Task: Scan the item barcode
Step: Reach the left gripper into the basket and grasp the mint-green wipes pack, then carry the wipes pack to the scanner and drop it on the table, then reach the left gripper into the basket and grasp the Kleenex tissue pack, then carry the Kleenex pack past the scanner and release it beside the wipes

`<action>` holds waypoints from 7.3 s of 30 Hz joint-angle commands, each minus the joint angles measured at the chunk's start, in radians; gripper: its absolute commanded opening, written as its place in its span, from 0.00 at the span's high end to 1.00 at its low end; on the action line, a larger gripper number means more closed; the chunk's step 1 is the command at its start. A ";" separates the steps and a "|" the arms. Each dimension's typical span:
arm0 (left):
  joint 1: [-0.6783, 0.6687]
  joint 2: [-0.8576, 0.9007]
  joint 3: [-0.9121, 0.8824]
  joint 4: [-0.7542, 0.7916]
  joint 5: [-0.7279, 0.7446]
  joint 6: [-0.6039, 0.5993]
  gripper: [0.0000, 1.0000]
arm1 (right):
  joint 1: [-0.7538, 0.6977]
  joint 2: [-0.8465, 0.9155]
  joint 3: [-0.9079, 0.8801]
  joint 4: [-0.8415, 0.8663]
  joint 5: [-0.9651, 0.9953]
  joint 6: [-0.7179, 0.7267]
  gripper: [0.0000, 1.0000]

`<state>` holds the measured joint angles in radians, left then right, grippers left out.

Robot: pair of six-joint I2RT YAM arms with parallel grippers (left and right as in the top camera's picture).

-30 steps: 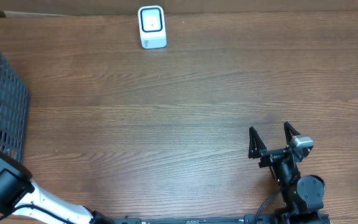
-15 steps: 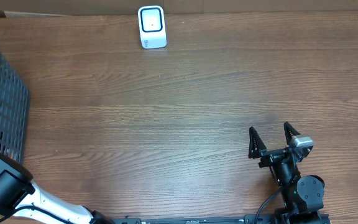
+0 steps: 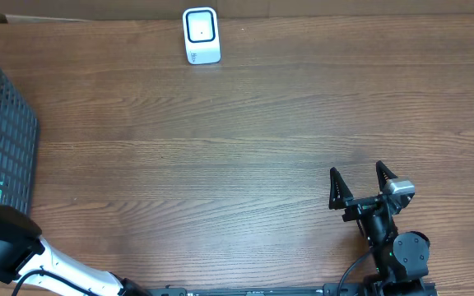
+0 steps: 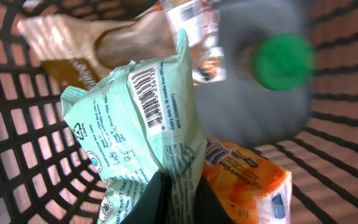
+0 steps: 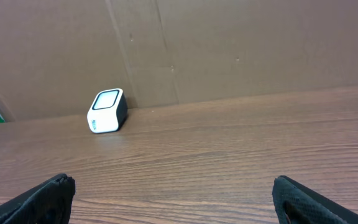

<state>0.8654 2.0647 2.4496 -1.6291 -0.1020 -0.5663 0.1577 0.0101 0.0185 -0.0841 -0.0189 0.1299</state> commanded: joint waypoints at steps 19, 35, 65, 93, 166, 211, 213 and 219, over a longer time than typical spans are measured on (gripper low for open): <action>-0.246 -0.135 0.294 -0.060 0.376 0.316 0.96 | -0.002 -0.007 -0.011 0.003 0.007 -0.004 0.00; -1.205 -0.076 -0.320 0.067 -0.074 0.091 0.95 | -0.002 -0.007 -0.011 0.003 0.006 -0.004 0.00; -1.165 -0.071 -0.420 0.235 -0.089 0.069 0.44 | -0.002 -0.007 -0.011 0.003 0.006 -0.004 0.00; -0.025 -0.204 -0.230 0.067 0.028 -0.040 0.01 | -0.002 -0.007 -0.011 0.003 0.007 -0.004 0.00; 0.006 -0.196 -0.327 0.324 0.148 0.003 0.73 | -0.002 -0.007 -0.011 0.003 0.006 -0.004 0.00; -1.097 -0.082 -0.936 0.498 0.110 0.184 0.65 | -0.002 -0.007 -0.011 0.003 0.007 -0.004 0.00; -1.107 -0.046 -0.936 0.500 0.109 0.185 0.62 | -0.002 -0.007 -0.011 0.003 0.007 -0.004 0.00; -1.115 0.007 -0.935 0.502 0.121 0.184 0.20 | -0.002 -0.007 -0.011 0.003 0.007 -0.004 0.00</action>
<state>-0.2428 2.0590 1.5227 -1.1286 0.0189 -0.3882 0.1574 0.0101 0.0185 -0.0837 -0.0185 0.1295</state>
